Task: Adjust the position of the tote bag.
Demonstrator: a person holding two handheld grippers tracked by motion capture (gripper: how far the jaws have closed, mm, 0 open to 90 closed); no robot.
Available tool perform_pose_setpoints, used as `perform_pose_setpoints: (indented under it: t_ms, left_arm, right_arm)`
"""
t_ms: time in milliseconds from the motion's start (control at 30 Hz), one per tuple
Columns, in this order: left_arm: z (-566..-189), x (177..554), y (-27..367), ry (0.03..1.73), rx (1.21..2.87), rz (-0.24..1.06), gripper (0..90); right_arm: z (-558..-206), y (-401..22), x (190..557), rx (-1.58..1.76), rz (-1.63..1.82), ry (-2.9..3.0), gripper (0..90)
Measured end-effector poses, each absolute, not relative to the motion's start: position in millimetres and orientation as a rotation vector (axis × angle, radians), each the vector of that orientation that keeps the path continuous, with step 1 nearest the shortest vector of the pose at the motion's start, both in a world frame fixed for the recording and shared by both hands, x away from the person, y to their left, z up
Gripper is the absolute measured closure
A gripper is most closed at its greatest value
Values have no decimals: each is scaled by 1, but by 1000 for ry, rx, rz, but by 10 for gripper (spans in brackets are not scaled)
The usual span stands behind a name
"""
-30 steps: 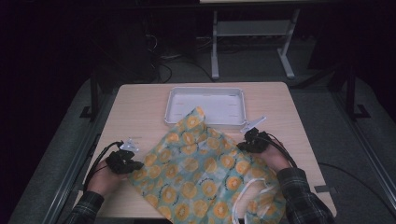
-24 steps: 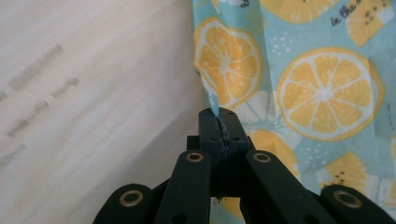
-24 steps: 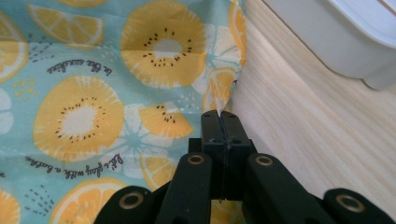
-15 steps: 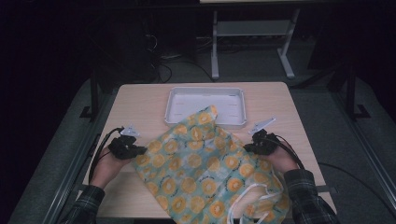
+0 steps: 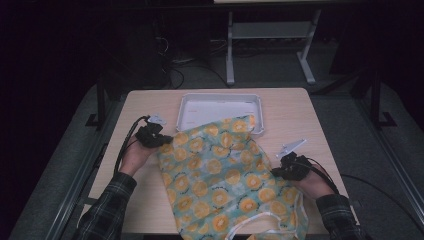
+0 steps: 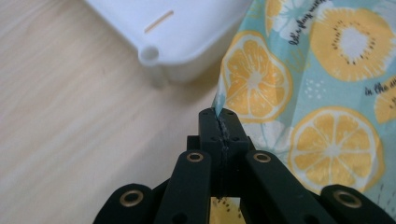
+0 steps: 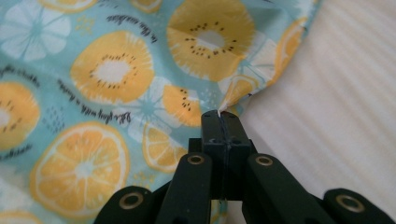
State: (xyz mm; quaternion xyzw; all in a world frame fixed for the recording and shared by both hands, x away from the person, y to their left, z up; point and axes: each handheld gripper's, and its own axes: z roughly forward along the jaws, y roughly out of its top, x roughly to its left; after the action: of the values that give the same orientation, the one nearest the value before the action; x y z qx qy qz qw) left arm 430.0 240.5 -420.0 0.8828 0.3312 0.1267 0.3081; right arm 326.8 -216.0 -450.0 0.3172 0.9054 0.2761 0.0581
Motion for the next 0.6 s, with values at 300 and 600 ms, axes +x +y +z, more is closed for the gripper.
perform_pose_setpoints:
  t_ms: [300, 600]
  left_arm:
    - [-427, 459, 227, 884, 2300, 301, 899]
    - [-421, 468, 214, 869, 2279, 317, 830]
  right_arm:
    - [-451, -216, 297, 907, 848, 2800, 898]
    - [-453, -207, 277, 851, 865, 2853, 891]
